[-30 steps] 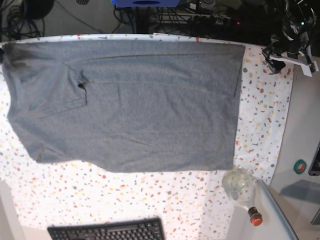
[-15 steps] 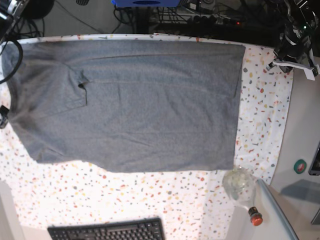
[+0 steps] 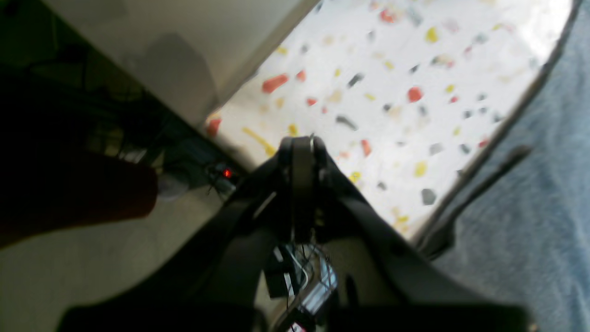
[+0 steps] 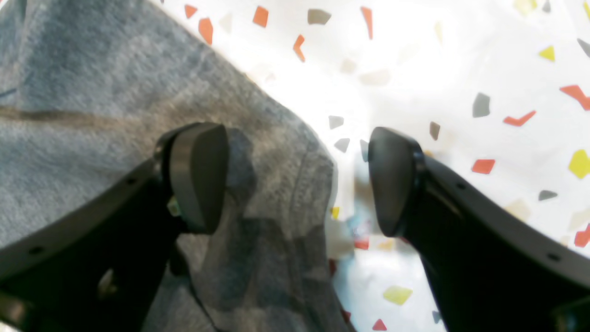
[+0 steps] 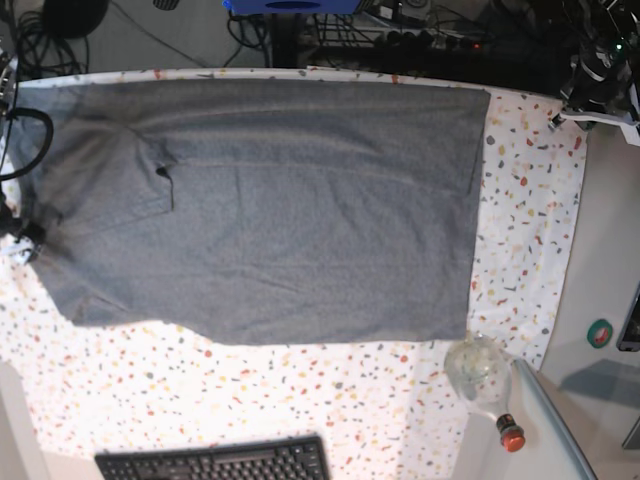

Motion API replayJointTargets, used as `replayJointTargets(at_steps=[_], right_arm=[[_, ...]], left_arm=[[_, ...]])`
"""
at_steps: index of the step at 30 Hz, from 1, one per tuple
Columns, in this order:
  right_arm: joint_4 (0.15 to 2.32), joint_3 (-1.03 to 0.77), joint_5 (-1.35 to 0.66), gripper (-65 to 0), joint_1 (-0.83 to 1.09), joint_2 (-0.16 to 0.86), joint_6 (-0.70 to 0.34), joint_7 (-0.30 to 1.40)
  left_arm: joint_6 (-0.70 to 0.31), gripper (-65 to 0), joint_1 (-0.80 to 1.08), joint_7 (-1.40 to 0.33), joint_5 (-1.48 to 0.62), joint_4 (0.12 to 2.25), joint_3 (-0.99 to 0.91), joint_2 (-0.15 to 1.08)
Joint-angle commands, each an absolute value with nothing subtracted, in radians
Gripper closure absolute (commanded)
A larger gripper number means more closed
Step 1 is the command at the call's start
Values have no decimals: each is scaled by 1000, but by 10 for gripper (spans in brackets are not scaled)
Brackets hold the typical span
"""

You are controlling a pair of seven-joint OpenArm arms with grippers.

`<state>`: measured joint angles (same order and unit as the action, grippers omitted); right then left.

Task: Layout the t-shirt on the table in an organized manner, then fold the t-shirt properly
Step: 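Tuck the shirt side edge inward with the right gripper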

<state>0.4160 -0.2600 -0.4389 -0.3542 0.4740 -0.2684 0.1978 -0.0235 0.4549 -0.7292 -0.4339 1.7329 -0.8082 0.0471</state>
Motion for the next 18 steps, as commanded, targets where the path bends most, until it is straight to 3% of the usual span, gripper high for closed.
replayJointTargets(at_steps=[1, 2, 5, 9, 13, 18], right_arm=[[427, -266, -447, -375, -357, 495, -265, 194], [430, -266, -449, -303, -352, 495, -266, 194], [470, -266, -449, 0, -346, 476, -268, 197], [561, -268, -450, 0, -320, 467, -268, 236], [783, -280, -450, 0, -249, 464, -265, 392], [1139, -498, -443, 0, -113, 367, -263, 616]], left_arm=[[-22, 0, 458, -714, -438, 1744, -812, 58], [-22, 0, 458, -714, -438, 1739, -812, 58], [-22, 0, 455, -714, -438, 1735, -808, 56], [-22, 0, 450, -714, -438, 1741, -802, 54], [-22, 0, 449, -714, -435, 1741, -802, 56], [-22, 0, 447, -714, -433, 1739, -802, 58]])
